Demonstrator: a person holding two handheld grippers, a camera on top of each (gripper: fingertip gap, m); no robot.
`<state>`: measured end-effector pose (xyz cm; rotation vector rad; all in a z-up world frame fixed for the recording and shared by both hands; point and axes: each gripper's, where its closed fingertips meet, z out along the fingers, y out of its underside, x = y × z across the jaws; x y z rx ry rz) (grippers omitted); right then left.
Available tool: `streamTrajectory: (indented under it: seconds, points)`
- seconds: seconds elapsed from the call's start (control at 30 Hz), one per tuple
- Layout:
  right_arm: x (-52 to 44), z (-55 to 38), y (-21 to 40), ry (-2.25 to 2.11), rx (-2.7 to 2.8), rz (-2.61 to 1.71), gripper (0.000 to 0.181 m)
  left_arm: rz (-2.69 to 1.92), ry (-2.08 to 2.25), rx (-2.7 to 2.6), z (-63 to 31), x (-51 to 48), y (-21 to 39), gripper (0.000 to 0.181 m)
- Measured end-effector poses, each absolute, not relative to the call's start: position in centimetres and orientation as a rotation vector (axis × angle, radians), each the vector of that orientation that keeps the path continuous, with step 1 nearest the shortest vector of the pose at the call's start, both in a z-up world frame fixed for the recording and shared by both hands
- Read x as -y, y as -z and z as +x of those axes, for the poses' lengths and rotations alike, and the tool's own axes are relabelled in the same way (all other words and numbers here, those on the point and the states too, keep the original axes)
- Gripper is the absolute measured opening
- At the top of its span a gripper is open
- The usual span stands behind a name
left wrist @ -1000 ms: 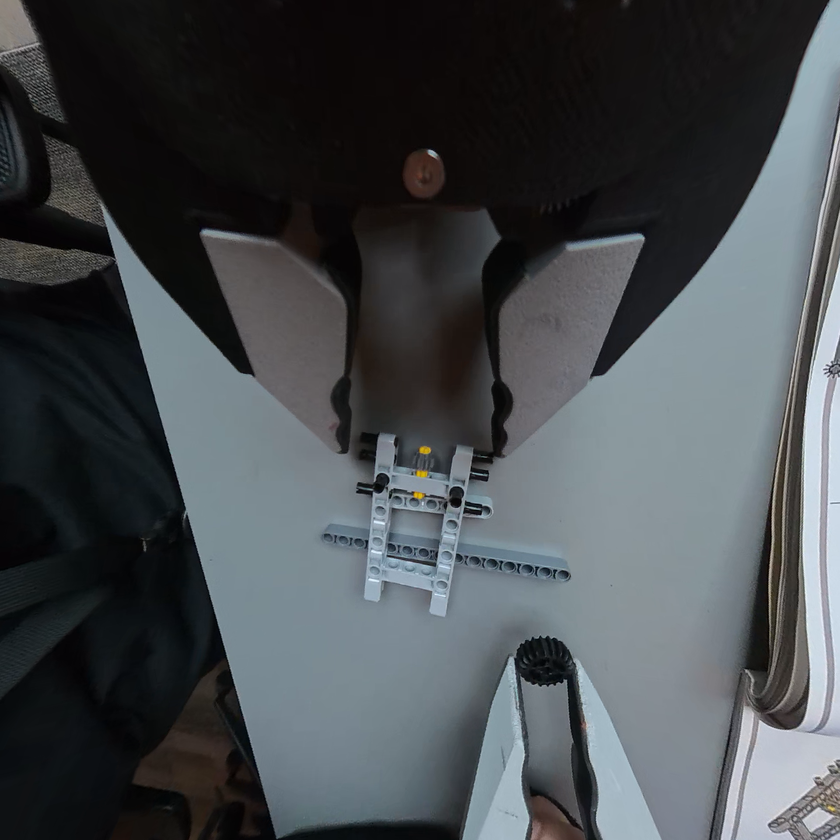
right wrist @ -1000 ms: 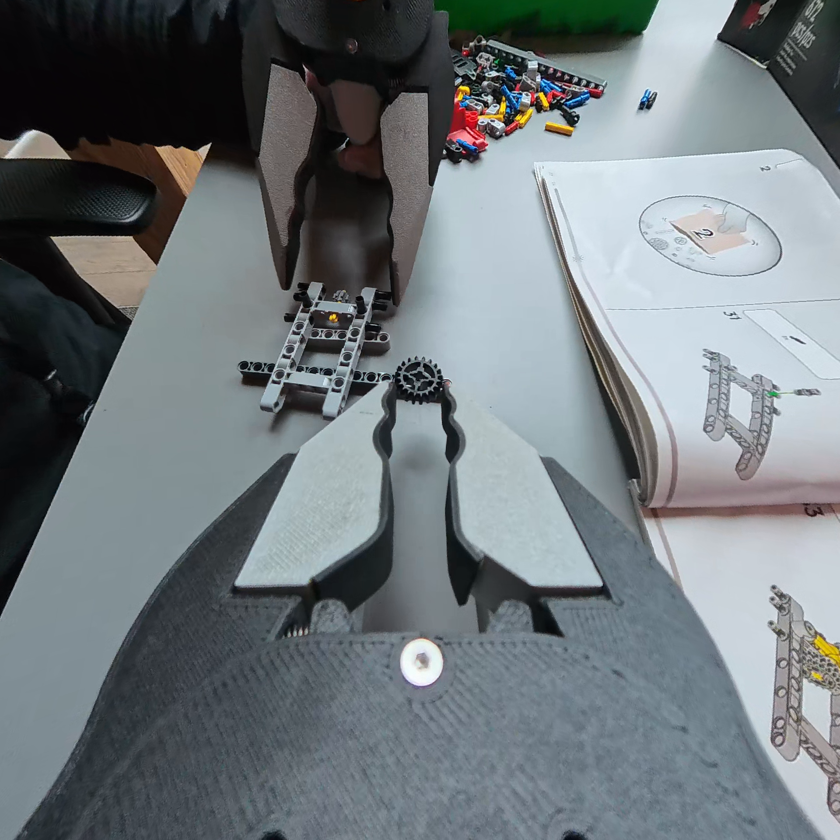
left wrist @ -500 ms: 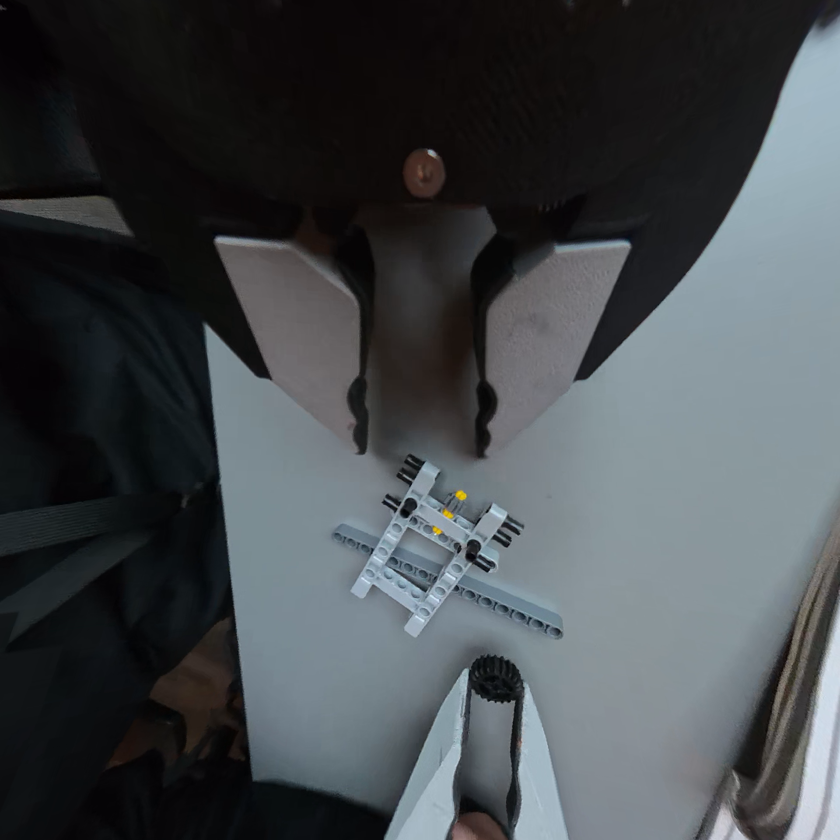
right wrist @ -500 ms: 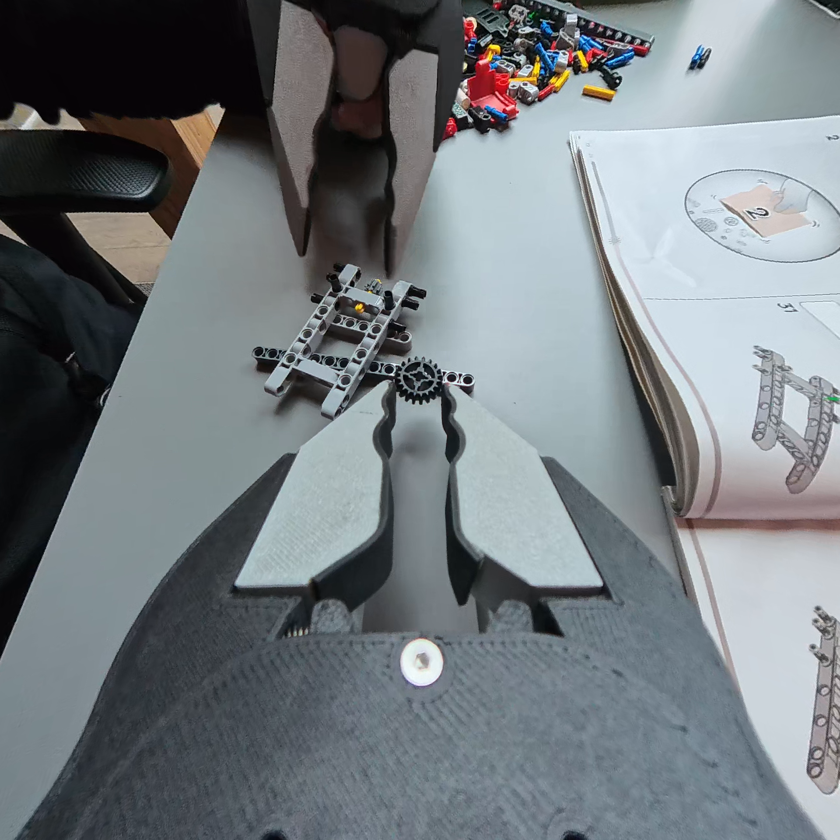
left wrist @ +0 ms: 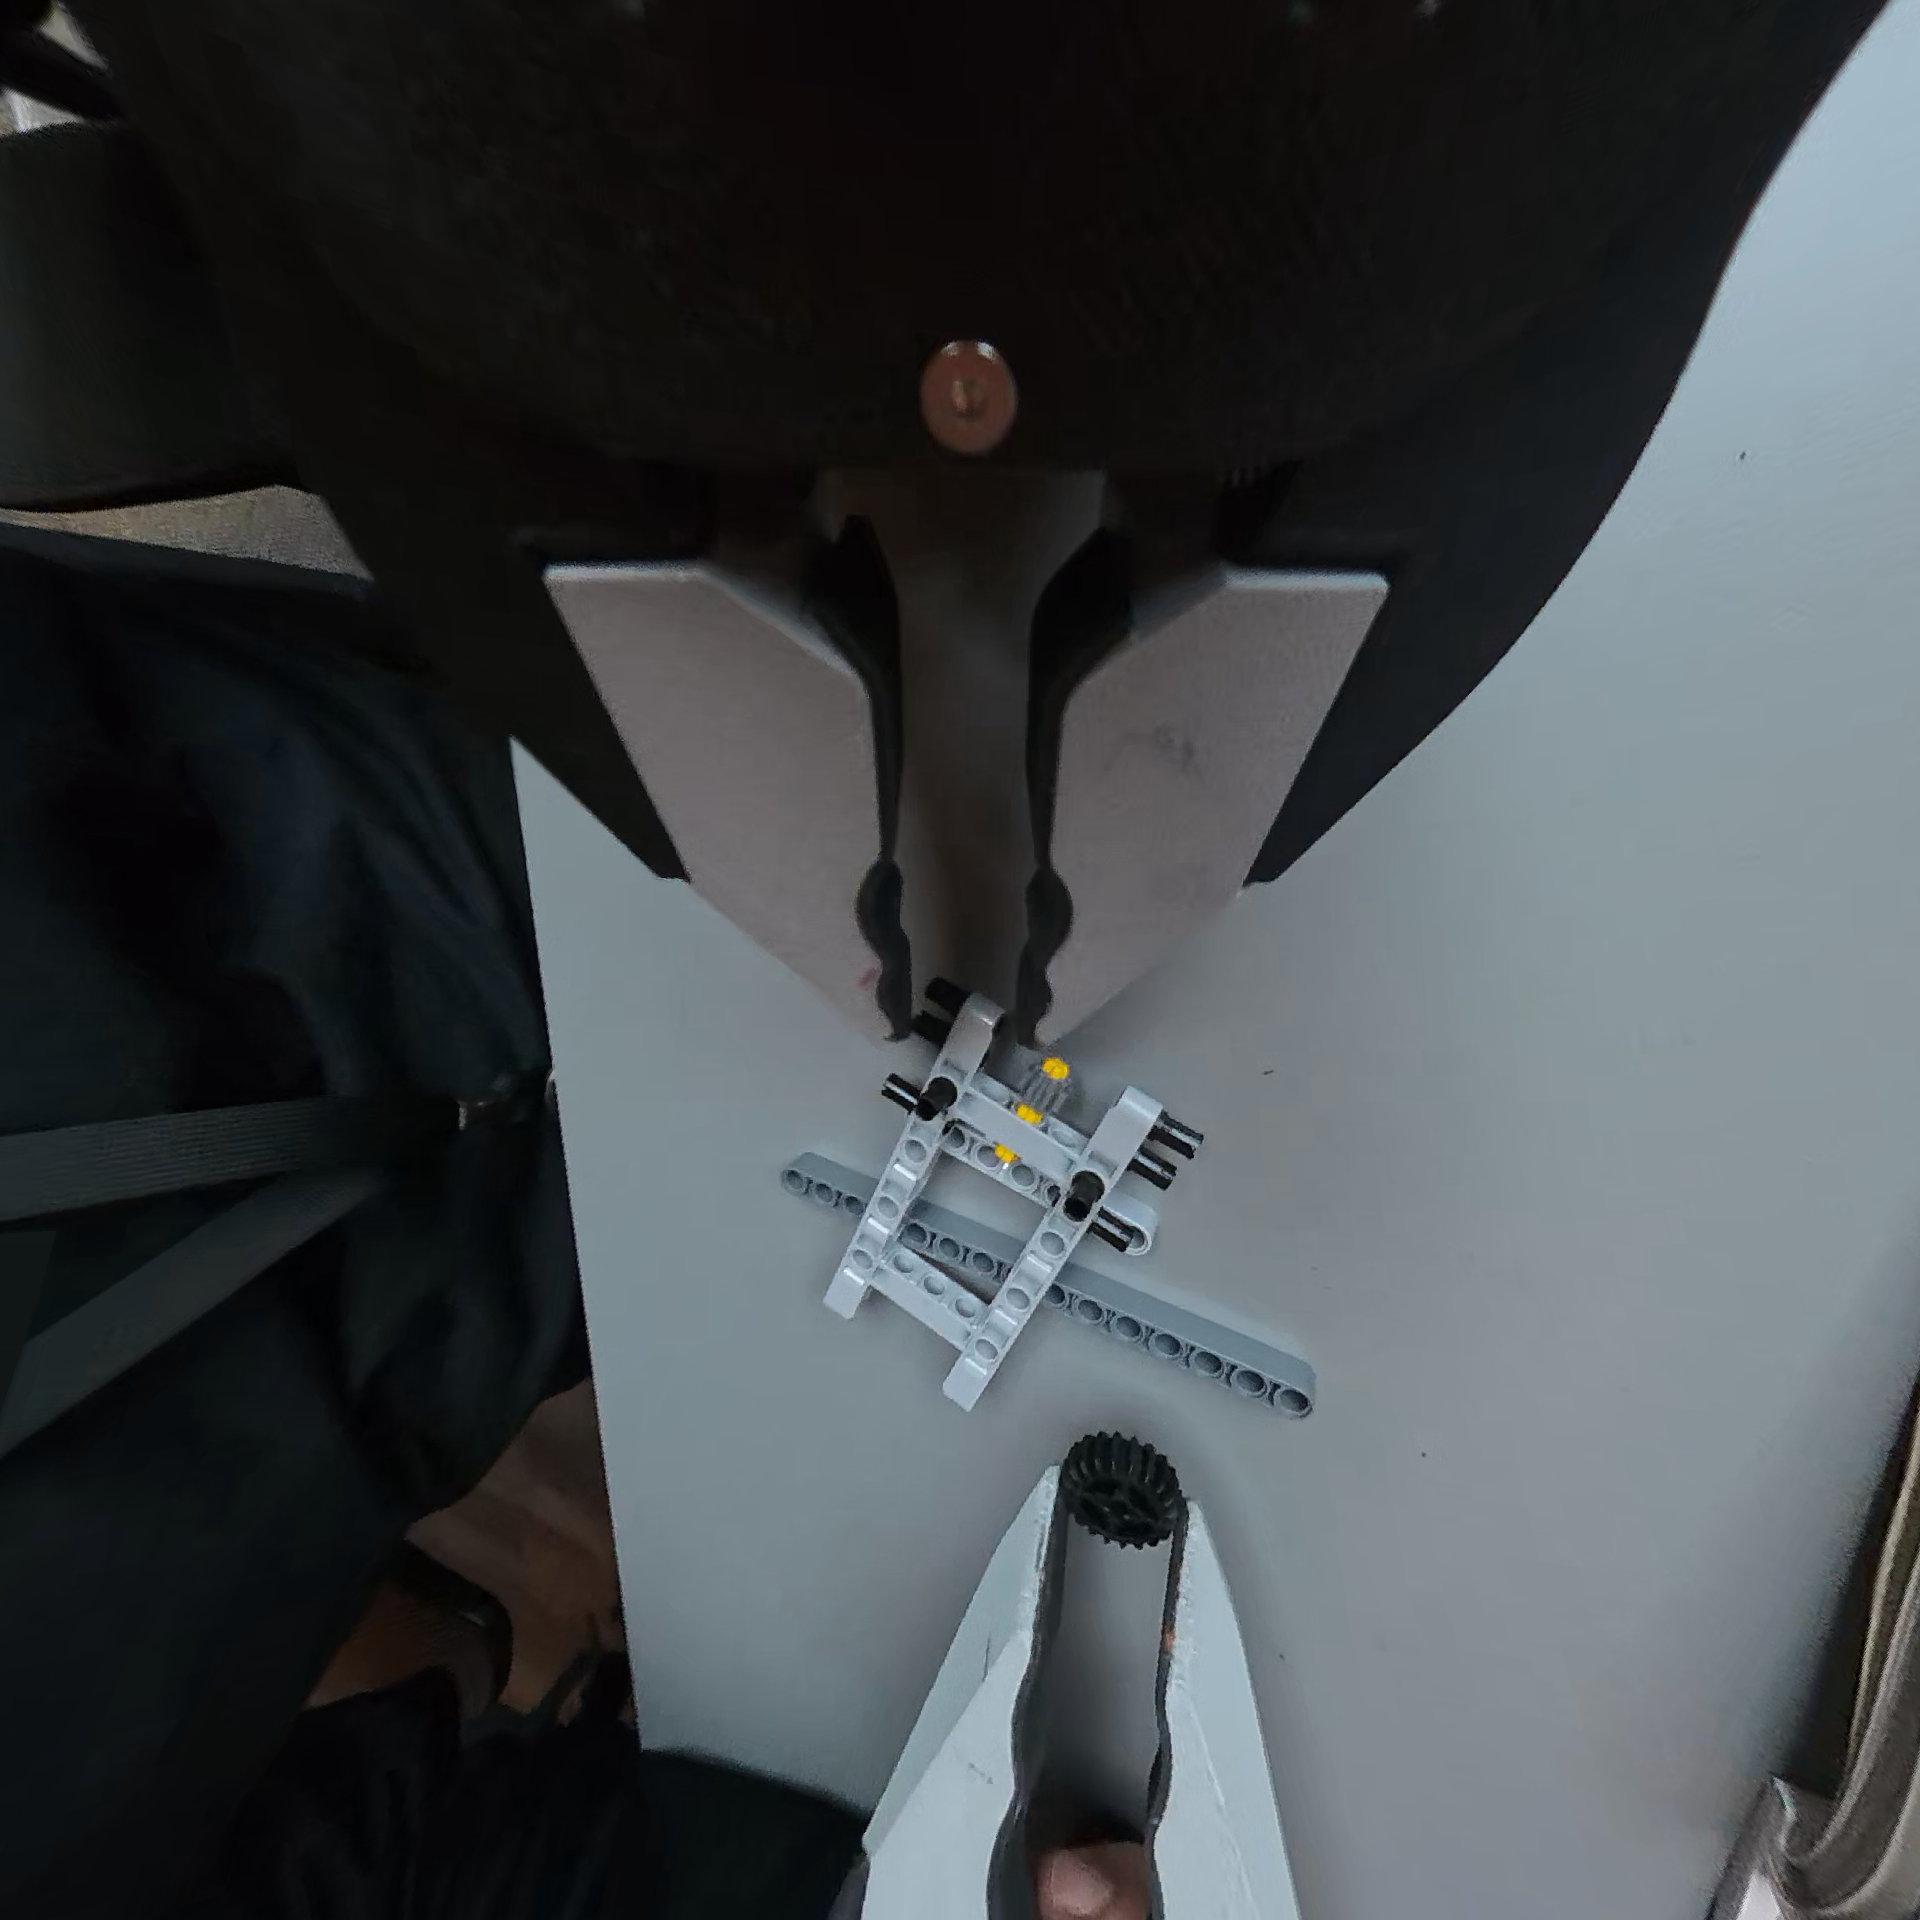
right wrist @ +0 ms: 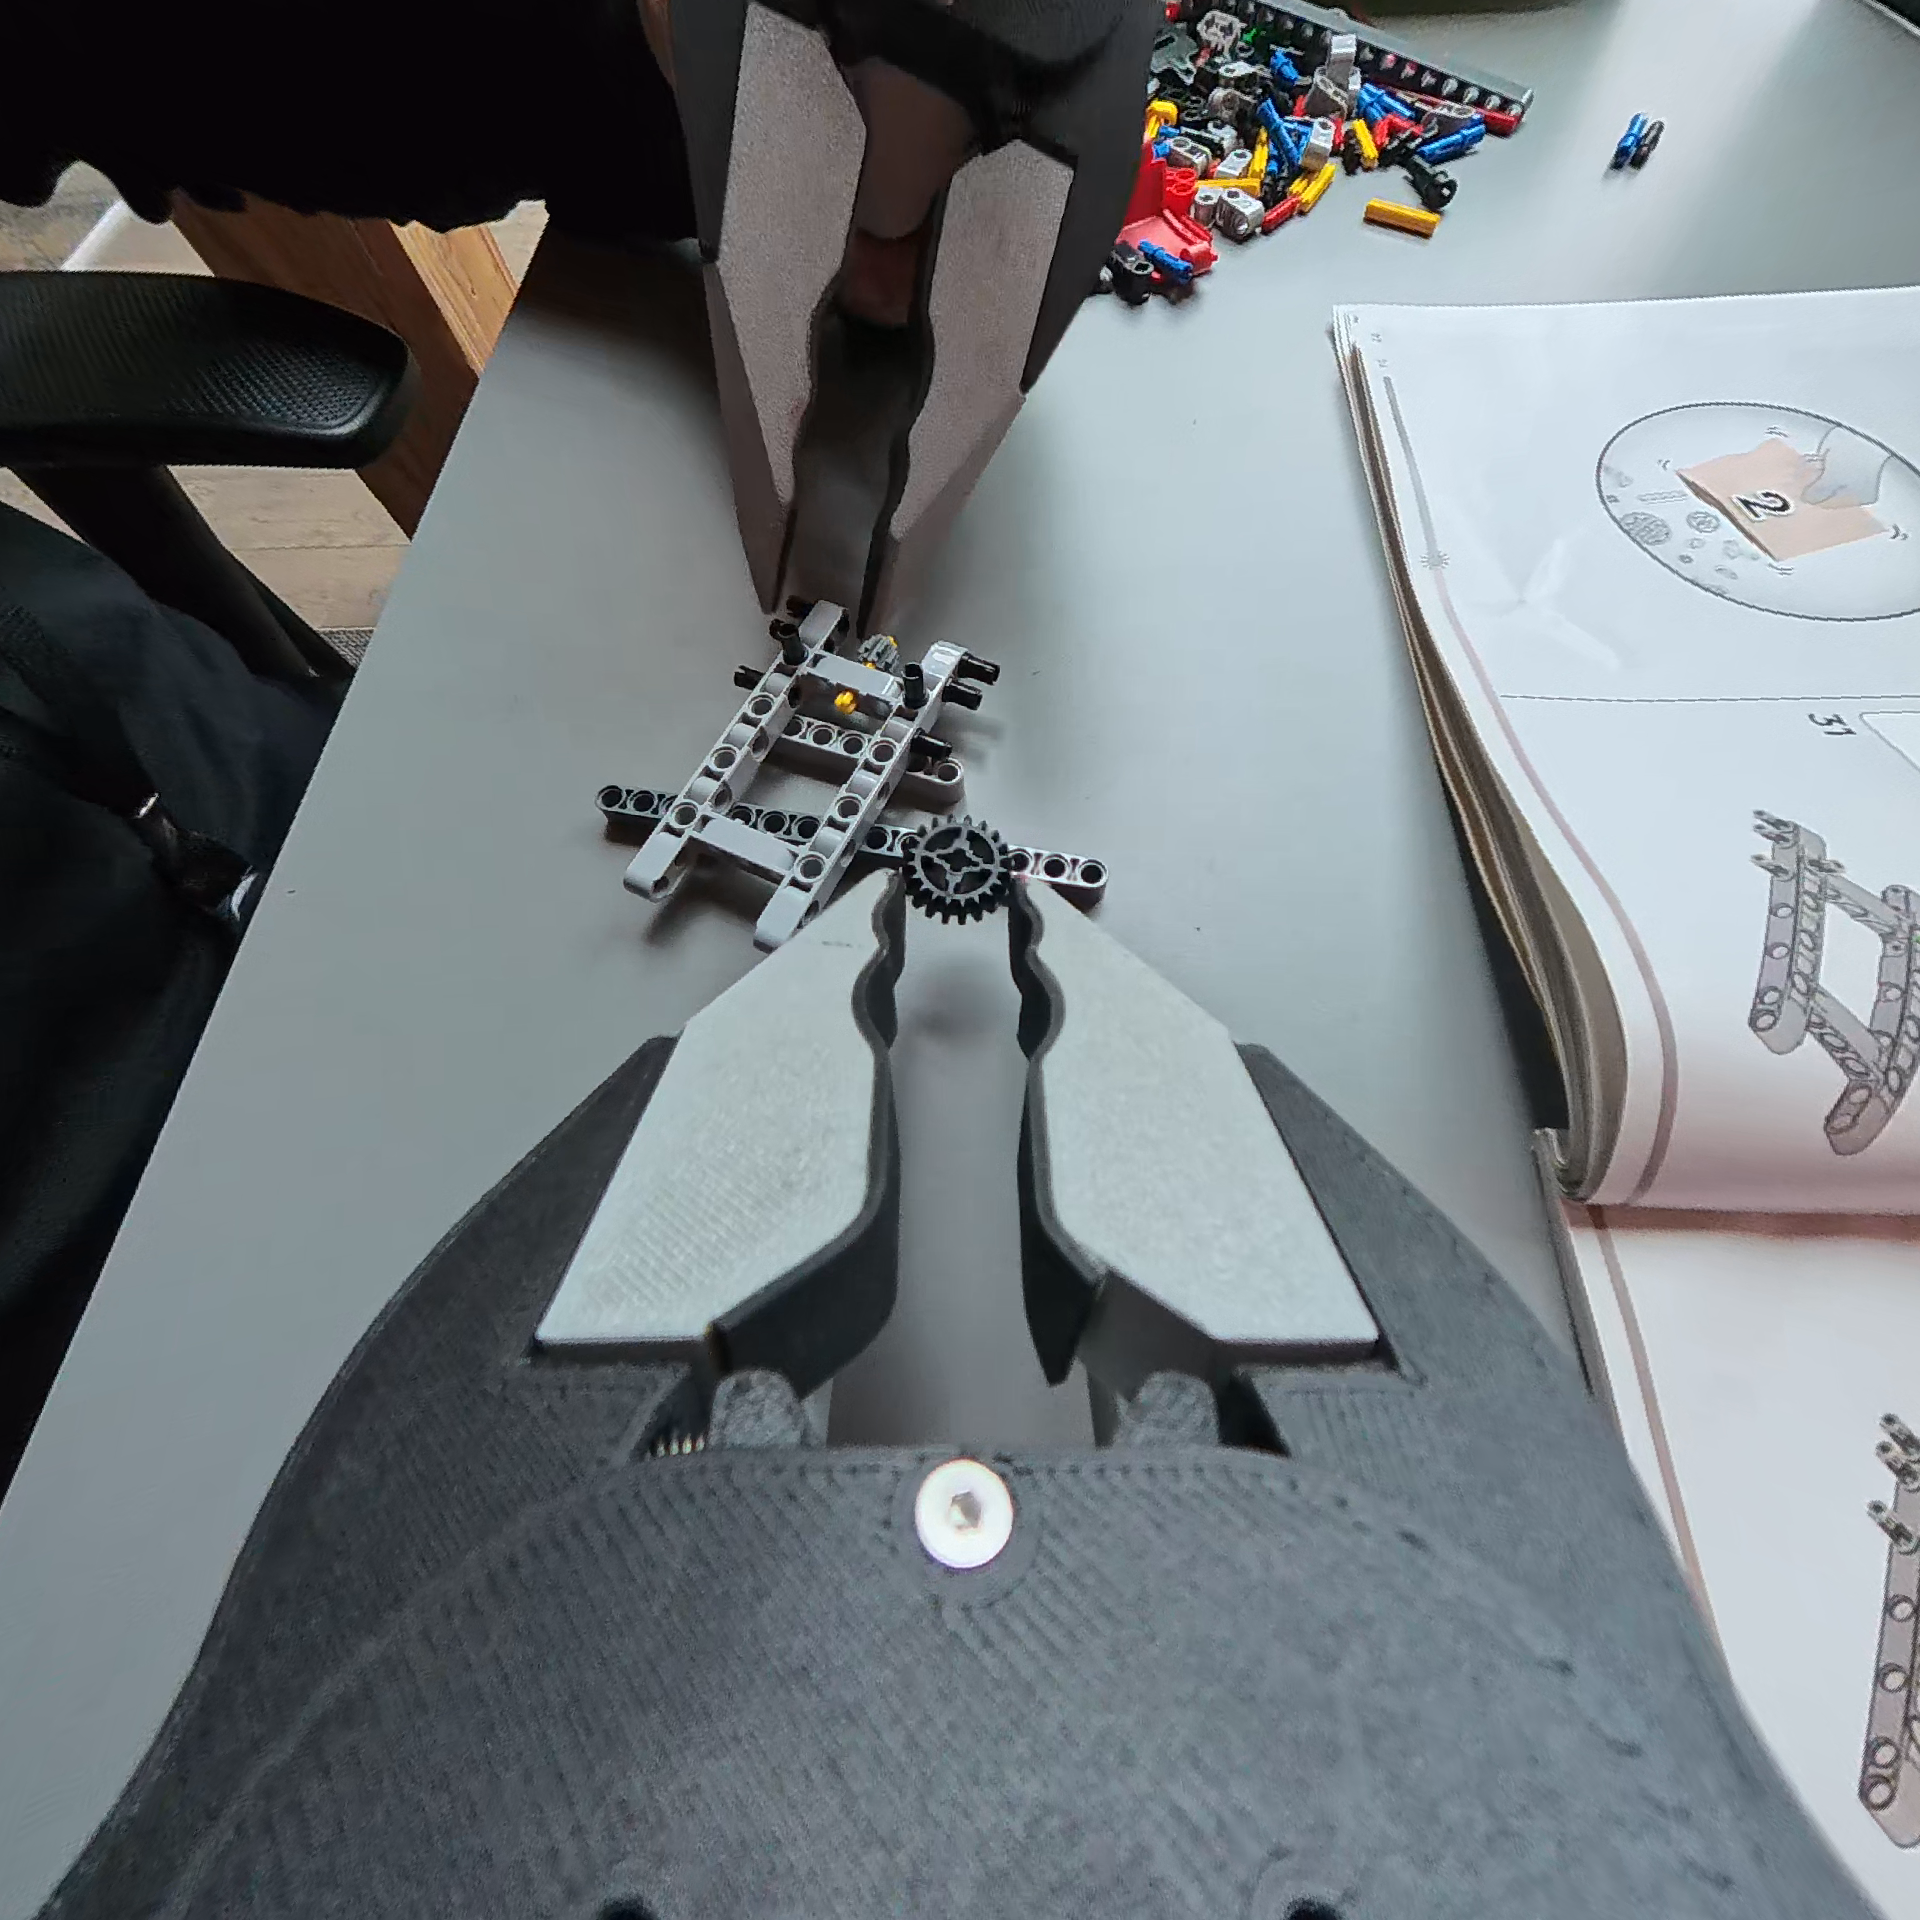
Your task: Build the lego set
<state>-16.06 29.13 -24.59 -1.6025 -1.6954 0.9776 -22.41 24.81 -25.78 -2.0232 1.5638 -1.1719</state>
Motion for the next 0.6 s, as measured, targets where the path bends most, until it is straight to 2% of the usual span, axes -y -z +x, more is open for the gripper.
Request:
streamTrajectory:
  seconds: [0.03, 0.37, 0.6]
  points:
    - [-29.07, -16.09, 24.57, -0.981, 1.697, -1.601, 0.016, -2.025, 1.162, -1.577, -22.43, -24.75, 25.94, 0.013]
    - [-28.69, -16.19, 24.72, -0.986, 1.714, -1.605, 0.016, -1.973, 1.098, -1.520, -22.35, -24.54, 25.52, 0.007]
    - [-29.14, -16.01, 24.70, -0.979, 1.698, -1.621, 0.016, -2.122, 1.113, -1.283, -22.85, -25.31, 25.65, 0.007]
